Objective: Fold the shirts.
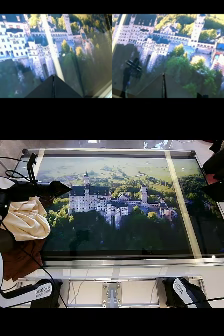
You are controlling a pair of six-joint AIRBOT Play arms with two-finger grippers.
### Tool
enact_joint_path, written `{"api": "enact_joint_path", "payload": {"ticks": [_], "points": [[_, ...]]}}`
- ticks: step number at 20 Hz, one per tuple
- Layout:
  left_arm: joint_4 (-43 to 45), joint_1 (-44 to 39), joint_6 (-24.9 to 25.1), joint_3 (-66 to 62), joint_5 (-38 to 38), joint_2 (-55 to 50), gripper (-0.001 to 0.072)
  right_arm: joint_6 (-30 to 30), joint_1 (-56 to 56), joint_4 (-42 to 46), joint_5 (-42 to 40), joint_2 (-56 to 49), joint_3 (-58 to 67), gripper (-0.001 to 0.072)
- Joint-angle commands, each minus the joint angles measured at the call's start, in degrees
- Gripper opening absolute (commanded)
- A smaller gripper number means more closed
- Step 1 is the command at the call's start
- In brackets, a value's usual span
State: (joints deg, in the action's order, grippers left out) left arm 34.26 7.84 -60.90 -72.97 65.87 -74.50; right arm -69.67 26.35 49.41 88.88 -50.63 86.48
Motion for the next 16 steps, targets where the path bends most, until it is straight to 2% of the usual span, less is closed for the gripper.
{"api": "enact_joint_path", "payload": {"ticks": [1, 12, 15, 16], "points": [[0.00, 0.02, 0.00, 0.00, -0.02, 0.00, 0.0012, -0.02, -0.02, 0.00, 0.00, 0.04, 0.07, 0.0013], [-0.04, 0.00, 0.00, 0.00, -0.02, 0.00, 0.0012, -0.02, -0.02, 0.00, 0.00, 0.04, 0.07, 0.0013], [-2.89, 0.00, 0.02, 0.00, -0.07, 0.00, 0.0012, 0.00, -0.02, 0.00, -0.07, 0.04, 0.07, 0.0013], [-2.78, 0.00, 0.07, 0.00, -0.68, 0.00, 0.0048, 0.00, -0.02, -0.04, -0.07, 0.04, 0.07, 0.0013]]}}
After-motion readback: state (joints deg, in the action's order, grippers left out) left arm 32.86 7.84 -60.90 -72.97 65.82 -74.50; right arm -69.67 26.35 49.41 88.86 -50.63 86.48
